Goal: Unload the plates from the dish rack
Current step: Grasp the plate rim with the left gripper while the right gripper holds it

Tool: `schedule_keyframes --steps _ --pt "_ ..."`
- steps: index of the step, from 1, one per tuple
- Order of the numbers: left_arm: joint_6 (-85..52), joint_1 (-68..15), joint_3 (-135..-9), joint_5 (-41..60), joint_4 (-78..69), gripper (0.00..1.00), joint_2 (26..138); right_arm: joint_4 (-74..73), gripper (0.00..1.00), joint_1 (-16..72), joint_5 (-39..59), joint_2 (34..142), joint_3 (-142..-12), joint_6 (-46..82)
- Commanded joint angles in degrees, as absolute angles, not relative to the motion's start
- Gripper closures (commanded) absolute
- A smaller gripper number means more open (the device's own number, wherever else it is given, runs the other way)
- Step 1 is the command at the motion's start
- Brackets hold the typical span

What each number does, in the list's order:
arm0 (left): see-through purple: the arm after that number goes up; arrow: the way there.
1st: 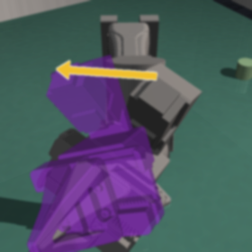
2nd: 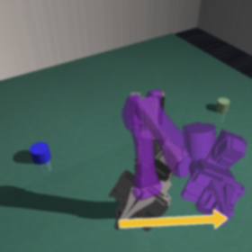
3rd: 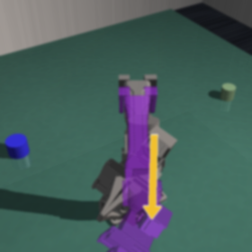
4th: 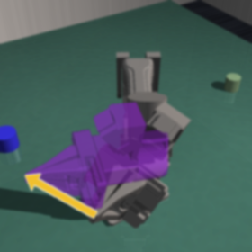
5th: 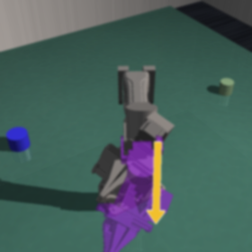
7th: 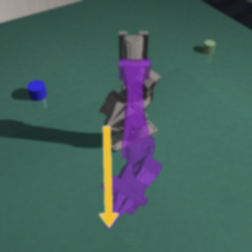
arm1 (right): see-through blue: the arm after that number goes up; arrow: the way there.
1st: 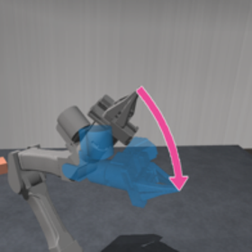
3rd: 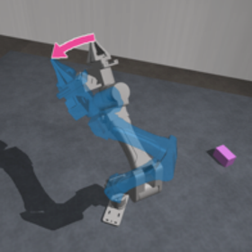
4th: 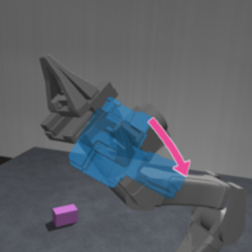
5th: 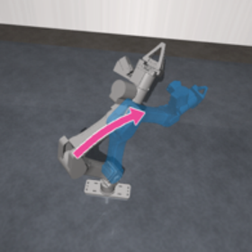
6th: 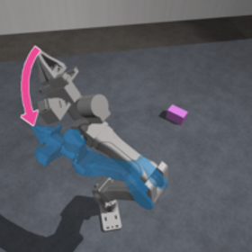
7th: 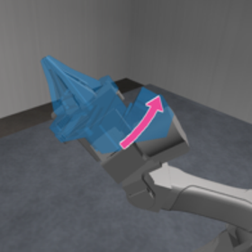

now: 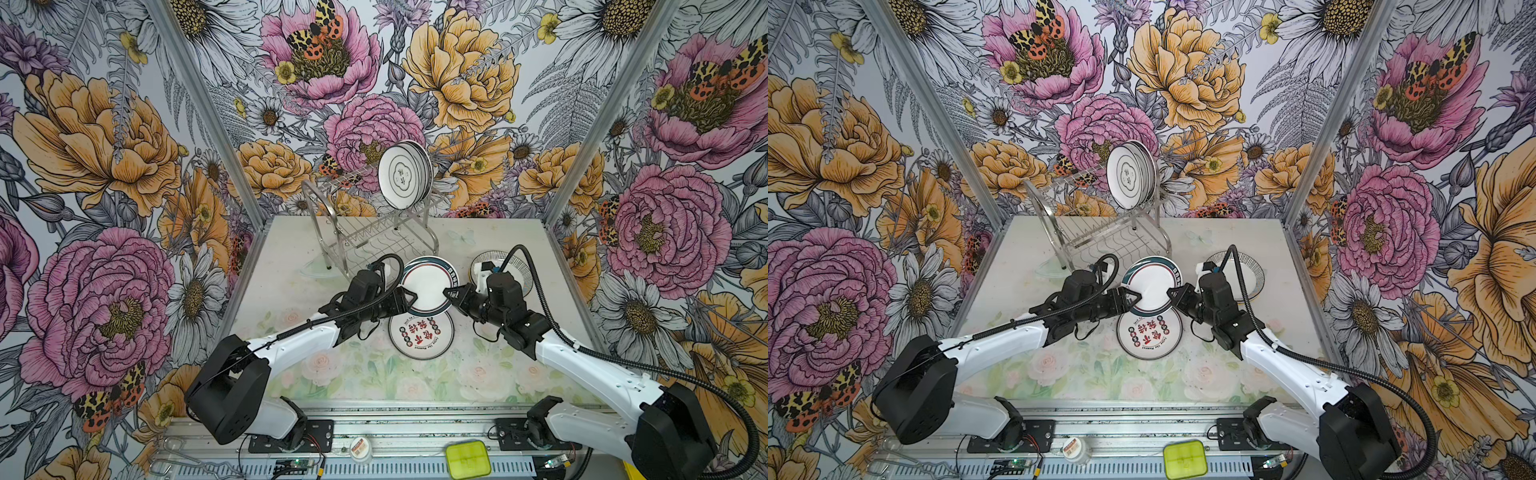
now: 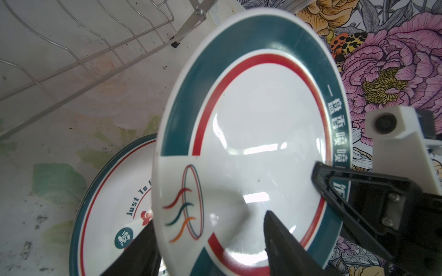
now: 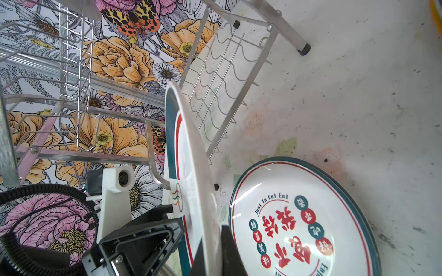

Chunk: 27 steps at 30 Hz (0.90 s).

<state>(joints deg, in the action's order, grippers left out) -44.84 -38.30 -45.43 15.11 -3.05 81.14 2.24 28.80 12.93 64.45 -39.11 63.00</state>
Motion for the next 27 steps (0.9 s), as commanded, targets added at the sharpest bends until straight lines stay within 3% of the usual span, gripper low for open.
schedule_keyframes --steps 1,20,27 --pt "-45.4 -38.7 -46.9 17.0 -6.2 0.38 81.9 -3.4 1.0 28.6 14.2 64.3 -38.8 64.0" --pt "-46.8 -39.3 -46.5 18.8 -9.1 0.84 82.4 -6.9 1.0 29.2 17.5 67.6 -38.2 63.9" --pt "-47.0 -39.4 -46.5 19.0 -9.2 0.94 82.5 -7.1 1.0 29.3 18.2 68.6 -38.3 62.6"
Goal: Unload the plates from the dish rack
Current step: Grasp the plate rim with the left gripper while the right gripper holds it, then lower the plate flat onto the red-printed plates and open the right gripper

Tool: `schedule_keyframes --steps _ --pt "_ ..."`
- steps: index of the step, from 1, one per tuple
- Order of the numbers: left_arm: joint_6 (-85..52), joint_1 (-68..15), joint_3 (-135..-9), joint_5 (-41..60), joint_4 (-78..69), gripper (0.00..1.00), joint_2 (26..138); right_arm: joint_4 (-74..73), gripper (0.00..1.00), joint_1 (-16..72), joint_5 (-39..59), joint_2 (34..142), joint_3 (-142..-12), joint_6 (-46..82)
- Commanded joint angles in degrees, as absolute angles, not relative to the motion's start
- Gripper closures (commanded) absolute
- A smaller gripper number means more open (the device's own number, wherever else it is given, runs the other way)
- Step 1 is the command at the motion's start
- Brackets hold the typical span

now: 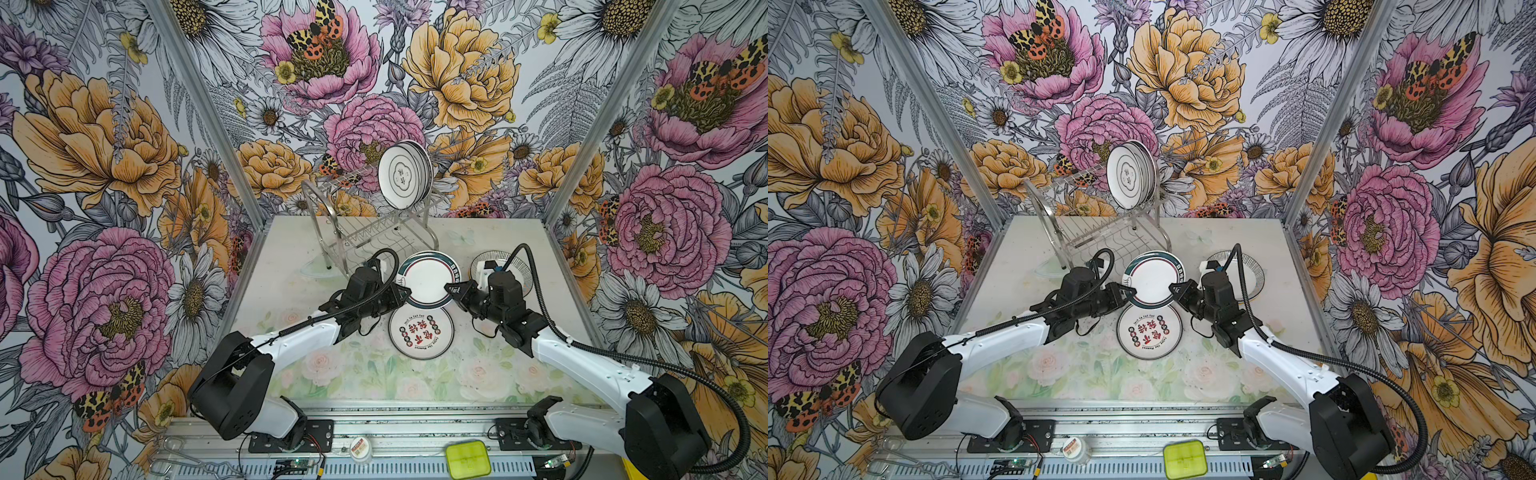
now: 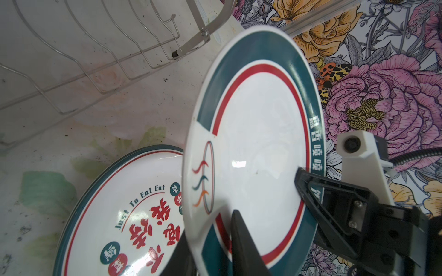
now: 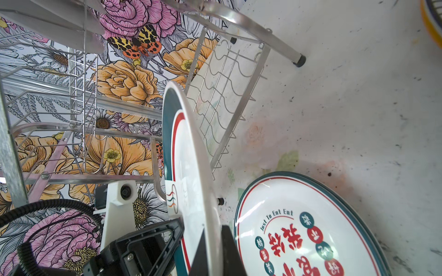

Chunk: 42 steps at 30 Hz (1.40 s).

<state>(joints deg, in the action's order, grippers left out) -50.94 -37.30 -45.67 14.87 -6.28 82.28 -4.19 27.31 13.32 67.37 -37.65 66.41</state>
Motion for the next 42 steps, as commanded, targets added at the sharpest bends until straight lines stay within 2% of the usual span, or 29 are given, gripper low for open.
schedule_keyframes --steps 1,3,9,18,25,32,42 --pt "-47.0 -39.4 -46.4 19.1 -9.3 0.96 82.5 -7.1 1.0 29.3 18.4 68.8 -38.4 62.4" --pt "-47.2 -39.4 -46.4 19.3 -9.2 1.0 82.6 -7.1 1.0 29.4 18.6 69.4 -38.4 62.1" --pt "-47.6 -39.4 -46.6 19.7 -8.8 1.0 82.7 -7.1 1.0 29.5 18.8 70.4 -38.6 60.6" --pt "-47.7 -39.4 -46.0 21.1 -8.0 1.0 82.4 -7.1 0.81 29.6 18.8 70.9 -38.6 59.6" --pt "-47.8 -39.5 -44.9 21.3 -8.0 1.0 81.8 -7.1 0.74 29.7 18.8 71.2 -38.0 59.3" --pt "-47.9 -39.3 -44.4 20.4 -6.4 1.0 80.1 -6.0 0.52 29.2 16.8 71.3 -37.0 60.5" --pt "-48.3 -38.5 -42.1 19.7 -4.1 1.0 76.9 -2.3 0.44 26.4 13.9 68.6 -35.1 61.1"
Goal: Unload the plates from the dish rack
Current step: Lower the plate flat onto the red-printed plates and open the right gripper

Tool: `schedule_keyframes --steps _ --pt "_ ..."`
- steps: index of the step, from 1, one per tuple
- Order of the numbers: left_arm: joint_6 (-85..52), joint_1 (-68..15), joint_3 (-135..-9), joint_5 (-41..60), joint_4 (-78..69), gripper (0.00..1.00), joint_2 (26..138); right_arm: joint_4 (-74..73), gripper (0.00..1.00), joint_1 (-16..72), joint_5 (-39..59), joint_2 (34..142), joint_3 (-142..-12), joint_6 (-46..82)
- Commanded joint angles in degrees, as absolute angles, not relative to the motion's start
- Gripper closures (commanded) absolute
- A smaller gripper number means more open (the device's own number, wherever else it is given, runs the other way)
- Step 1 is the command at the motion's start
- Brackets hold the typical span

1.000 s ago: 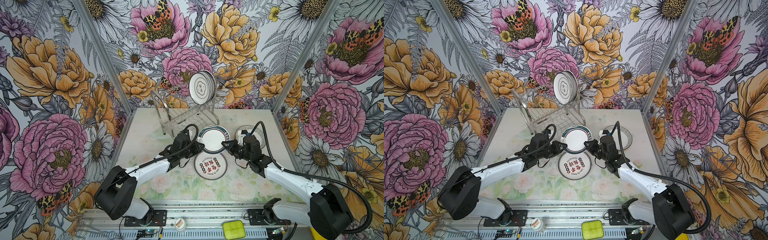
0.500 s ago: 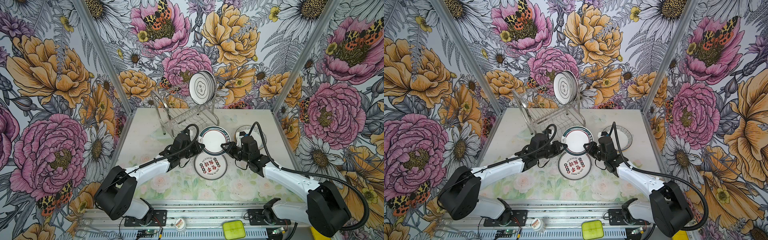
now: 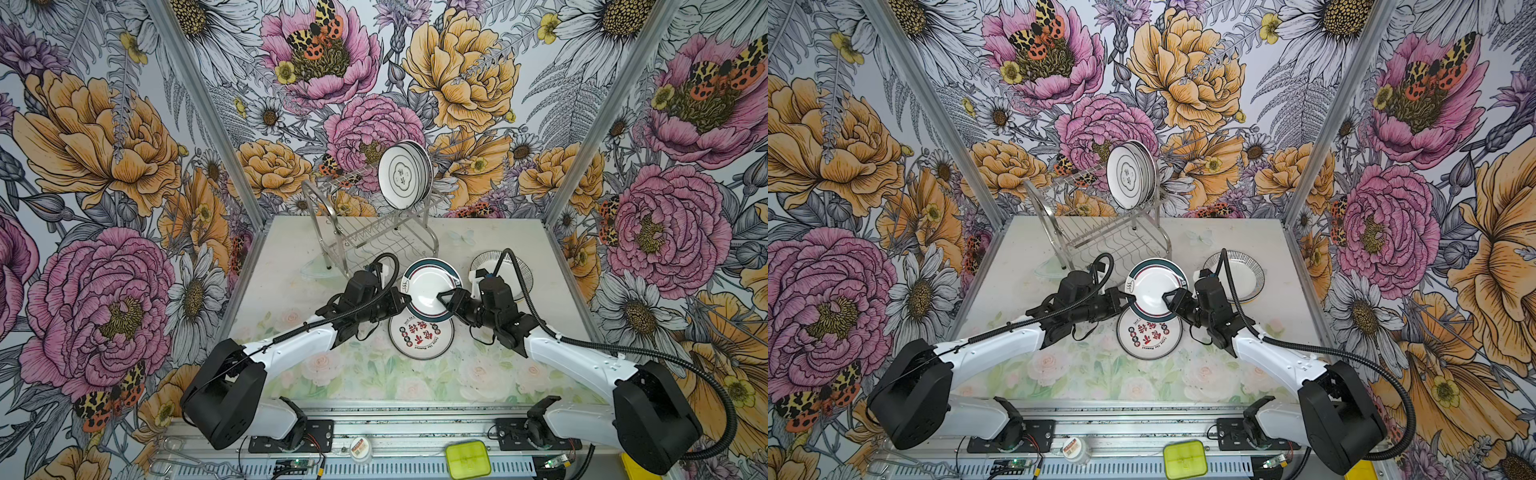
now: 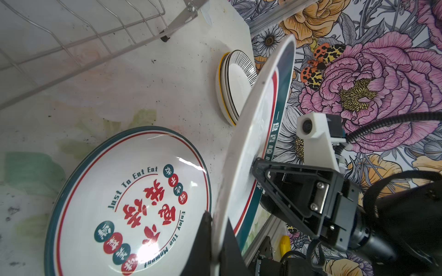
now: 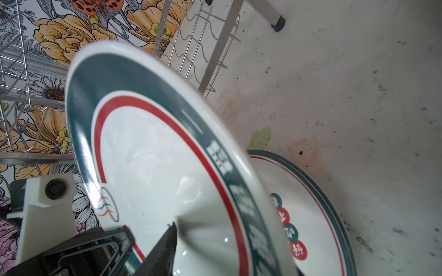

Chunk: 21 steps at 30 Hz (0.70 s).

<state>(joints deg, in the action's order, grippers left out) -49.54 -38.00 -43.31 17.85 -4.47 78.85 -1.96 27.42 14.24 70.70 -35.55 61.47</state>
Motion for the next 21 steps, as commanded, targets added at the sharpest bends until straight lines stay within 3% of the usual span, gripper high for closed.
schedule_keyframes --steps 1,13,21 --pt "-48.4 -38.4 -41.9 19.7 -4.0 1.0 76.7 -1.9 0.44 26.0 13.8 68.2 -34.9 61.1" --pt "-51.5 -38.1 -38.1 18.7 0.5 1.0 75.0 6.4 0.4 17.7 11.9 60.8 -31.6 57.7" --pt "-53.4 -38.5 -36.7 18.3 1.2 1.0 75.5 9.1 0.4 16.8 9.6 60.0 -31.8 54.8"
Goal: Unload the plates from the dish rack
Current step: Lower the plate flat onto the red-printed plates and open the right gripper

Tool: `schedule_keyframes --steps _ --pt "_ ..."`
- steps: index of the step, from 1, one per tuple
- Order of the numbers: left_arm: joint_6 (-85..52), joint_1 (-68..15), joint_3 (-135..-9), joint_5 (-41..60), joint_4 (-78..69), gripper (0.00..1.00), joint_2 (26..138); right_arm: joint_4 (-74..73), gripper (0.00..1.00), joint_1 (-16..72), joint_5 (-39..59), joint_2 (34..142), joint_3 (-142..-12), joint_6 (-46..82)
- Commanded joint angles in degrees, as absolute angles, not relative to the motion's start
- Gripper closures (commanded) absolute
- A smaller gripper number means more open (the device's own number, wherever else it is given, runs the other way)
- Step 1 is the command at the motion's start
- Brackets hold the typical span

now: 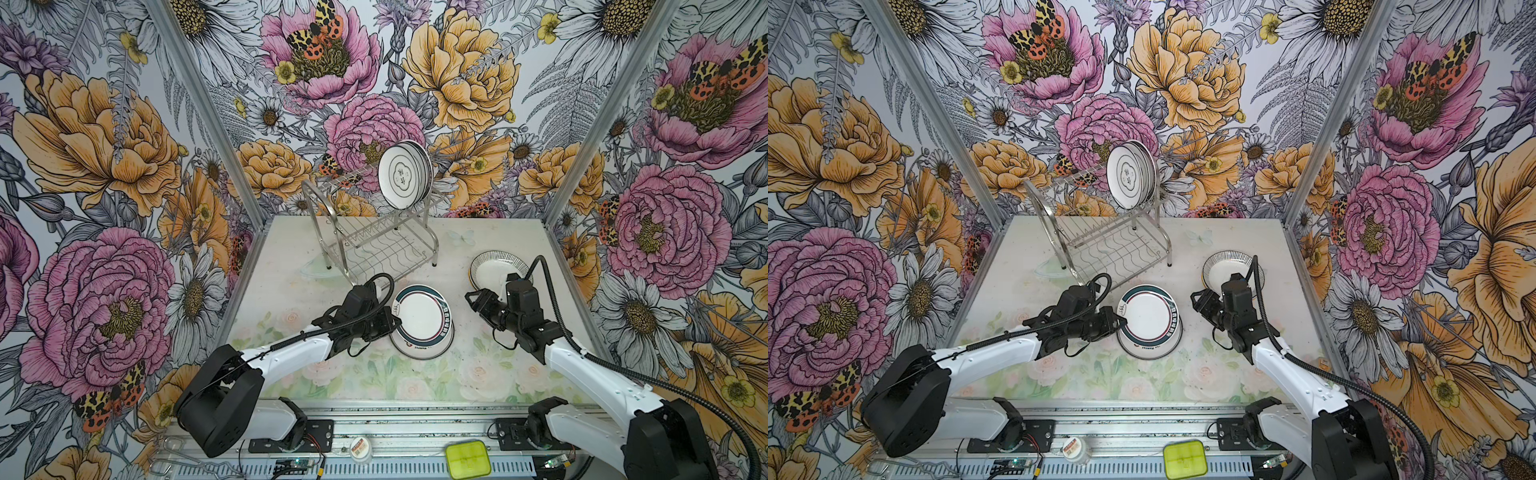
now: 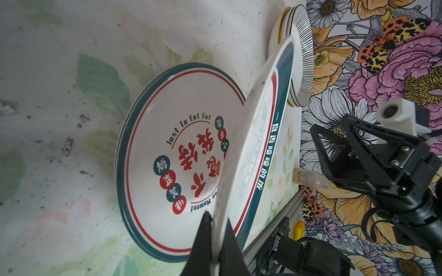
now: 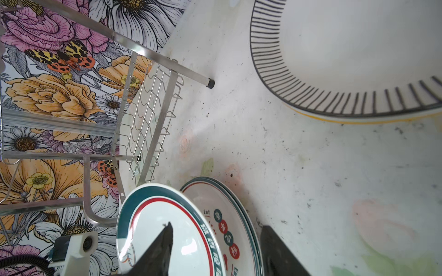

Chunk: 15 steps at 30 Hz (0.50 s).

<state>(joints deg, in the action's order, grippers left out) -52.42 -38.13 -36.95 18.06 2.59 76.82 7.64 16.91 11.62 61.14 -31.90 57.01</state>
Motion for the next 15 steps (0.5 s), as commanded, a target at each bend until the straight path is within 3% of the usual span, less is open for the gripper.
schedule_keyframes --steps 1,15 --pt "-53.4 -38.5 -36.7 18.4 1.3 1.0 75.6 9.0 0.4 16.7 9.6 59.8 -31.8 54.5" --pt "-54.6 -38.6 -34.8 18.6 0.3 1.0 76.5 9.7 0.39 16.0 7.4 56.0 -32.5 51.4"
